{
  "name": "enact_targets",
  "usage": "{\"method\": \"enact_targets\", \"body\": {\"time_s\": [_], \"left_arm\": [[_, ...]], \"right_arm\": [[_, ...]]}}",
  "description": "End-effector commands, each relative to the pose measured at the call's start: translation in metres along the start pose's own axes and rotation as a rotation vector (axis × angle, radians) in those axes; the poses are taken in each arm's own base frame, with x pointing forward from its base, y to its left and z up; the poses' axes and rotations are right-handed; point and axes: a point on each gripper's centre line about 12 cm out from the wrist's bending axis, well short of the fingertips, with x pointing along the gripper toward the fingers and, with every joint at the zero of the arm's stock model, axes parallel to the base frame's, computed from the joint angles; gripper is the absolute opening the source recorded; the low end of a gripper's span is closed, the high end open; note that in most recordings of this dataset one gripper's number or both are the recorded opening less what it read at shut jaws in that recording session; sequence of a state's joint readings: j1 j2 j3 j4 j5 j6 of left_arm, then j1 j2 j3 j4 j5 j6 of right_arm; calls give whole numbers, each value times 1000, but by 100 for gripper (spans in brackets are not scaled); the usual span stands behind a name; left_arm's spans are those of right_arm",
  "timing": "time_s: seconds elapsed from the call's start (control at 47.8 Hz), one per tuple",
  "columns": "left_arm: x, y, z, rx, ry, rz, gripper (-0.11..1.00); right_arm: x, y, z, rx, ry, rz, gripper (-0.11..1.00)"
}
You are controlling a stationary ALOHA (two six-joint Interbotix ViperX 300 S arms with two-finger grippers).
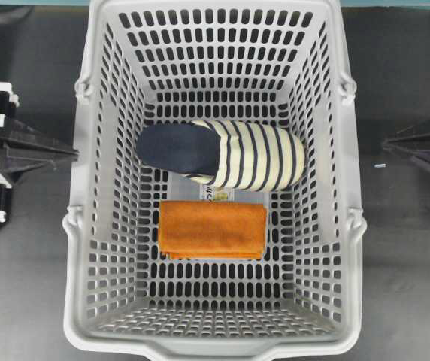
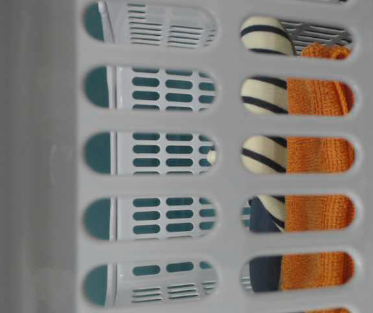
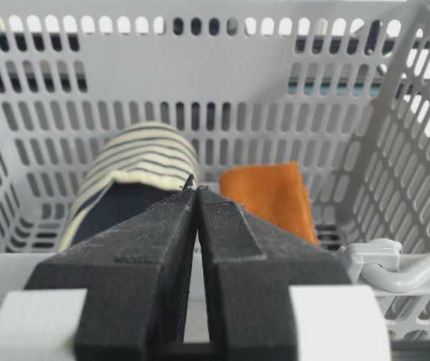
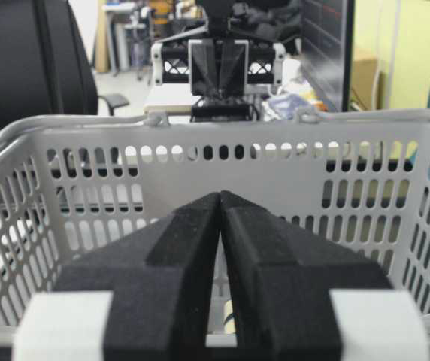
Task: Pick up the orange cloth from the shopping basket with the left arm.
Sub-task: 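Move the left gripper over the basket toward the orange cloth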
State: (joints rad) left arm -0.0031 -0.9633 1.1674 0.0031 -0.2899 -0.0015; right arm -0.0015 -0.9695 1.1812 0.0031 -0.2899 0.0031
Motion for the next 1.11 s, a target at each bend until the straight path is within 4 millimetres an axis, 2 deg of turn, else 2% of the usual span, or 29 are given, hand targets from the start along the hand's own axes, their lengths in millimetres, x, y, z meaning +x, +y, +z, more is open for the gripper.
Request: {"method": "enact_targets", "body": {"time_s": [0.0, 0.084, 0.398, 0.586, 0.691, 0.837, 0.9, 0.942, 1.025, 1.088], "left_arm": [[6, -2, 15, 3, 6, -15, 6], [13, -2, 21, -27, 65, -12, 0], [53, -13, 44, -33, 320, -42, 0], [82, -22, 47, -22, 473, -61, 0], [99, -24, 47, -15, 575, -59, 0], [121, -25, 43, -10, 699, -50, 0], [131, -27, 41, -7, 744, -48, 0], [140, -27, 36, -5, 783, -46, 0], [155, -29, 32, -2, 832, -44, 2], [166, -30, 28, 0, 869, -41, 11]], "right_arm": [[3, 0, 6, 11, -15, 2, 0], [3, 0, 5, 24, -3, -2, 0], [2, -2, -3, 56, 70, -12, 0], [1, -2, -8, 56, 113, -17, 3], [1, -2, -7, 56, 115, -17, 20], [0, -2, -7, 56, 113, -17, 60], [0, -3, -6, 56, 111, -18, 72], [0, -3, -6, 56, 110, -18, 76], [-1, -3, -5, 56, 107, -18, 76], [-1, -3, -4, 56, 102, -18, 74]]}}
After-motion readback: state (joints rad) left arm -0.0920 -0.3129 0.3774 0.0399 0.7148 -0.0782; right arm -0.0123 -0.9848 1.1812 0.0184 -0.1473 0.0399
